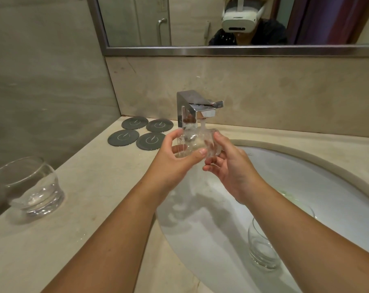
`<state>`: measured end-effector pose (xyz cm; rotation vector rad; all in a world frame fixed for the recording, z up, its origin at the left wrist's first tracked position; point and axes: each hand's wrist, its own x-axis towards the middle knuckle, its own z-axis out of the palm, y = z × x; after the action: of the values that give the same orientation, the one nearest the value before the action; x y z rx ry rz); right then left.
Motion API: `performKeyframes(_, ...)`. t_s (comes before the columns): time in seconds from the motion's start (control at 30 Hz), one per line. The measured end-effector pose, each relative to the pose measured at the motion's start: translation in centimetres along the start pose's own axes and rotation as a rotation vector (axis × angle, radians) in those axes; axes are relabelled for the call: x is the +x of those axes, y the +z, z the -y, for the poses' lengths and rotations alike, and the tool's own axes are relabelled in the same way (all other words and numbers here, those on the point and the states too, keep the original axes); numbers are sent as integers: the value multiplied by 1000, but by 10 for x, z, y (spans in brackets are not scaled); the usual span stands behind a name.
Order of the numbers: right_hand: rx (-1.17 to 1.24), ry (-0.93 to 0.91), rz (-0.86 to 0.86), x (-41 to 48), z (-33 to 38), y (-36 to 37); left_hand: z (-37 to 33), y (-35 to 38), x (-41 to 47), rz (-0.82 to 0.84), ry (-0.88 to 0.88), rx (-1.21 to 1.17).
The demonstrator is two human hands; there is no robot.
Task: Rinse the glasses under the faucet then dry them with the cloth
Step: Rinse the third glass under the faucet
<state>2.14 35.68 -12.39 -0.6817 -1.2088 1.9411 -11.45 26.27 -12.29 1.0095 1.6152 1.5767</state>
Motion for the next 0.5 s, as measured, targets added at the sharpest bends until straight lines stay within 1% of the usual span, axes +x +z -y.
performKeyframes(0.1, -41, 6, 5, 0, -2, 0, -1, 0, -1, -37, 47, 28)
performKeyframes(0.27, -37, 66, 22, 4, -4, -2, 1, -2, 0, -54, -27, -86)
performKeyframes(0.37, -73, 20, 62, 4, -4, -5, 3, -1, 1, -41, -35, -74)
performKeyframes(0.5, -59, -55, 23, 4, -4, -5, 1, -1, 0, 5, -30, -47)
